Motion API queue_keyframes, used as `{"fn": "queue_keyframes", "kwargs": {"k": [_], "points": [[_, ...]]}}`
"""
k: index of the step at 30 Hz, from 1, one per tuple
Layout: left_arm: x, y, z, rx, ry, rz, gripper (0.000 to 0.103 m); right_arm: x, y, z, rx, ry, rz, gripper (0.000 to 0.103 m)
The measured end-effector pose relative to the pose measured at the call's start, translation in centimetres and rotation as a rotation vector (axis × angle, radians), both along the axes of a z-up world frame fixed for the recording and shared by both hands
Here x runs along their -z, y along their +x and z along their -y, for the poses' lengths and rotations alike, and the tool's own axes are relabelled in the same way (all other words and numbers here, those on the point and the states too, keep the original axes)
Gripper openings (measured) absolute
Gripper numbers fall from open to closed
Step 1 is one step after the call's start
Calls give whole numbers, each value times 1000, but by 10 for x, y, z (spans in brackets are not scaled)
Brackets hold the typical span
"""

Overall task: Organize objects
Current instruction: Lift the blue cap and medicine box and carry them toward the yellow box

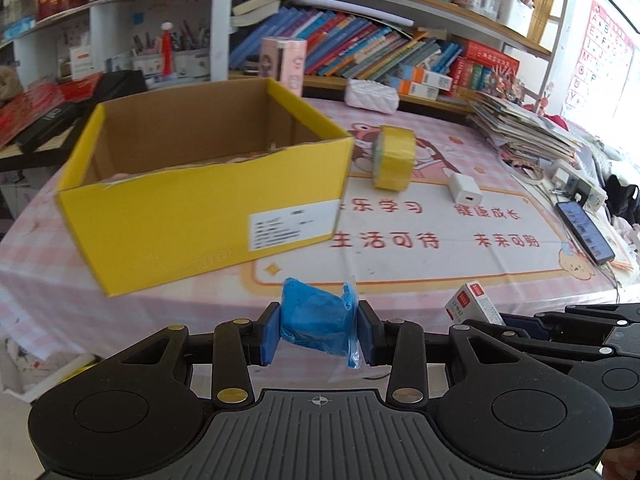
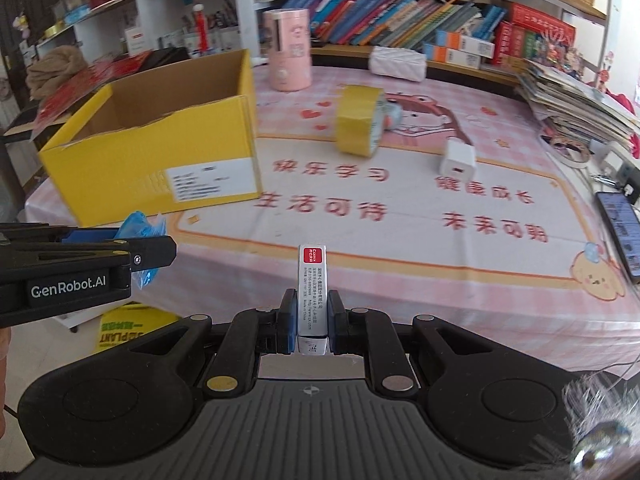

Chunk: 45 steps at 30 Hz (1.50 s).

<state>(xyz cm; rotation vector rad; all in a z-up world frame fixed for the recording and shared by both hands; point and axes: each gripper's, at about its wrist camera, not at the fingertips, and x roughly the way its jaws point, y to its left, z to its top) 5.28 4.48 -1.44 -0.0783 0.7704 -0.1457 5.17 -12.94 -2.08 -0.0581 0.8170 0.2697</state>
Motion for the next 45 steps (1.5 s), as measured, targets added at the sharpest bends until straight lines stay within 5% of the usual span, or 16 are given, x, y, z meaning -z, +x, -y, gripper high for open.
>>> {"fn": "queue_keyframes", "kwargs": {"k": [32, 45], "points": [[-15, -34, -41, 1, 12, 71, 37, -7, -30, -56, -58, -10, 17, 14], [-30, -39, -85, -192, 12, 149, 36, -18, -14, -102, -190, -11, 81, 14]]}}
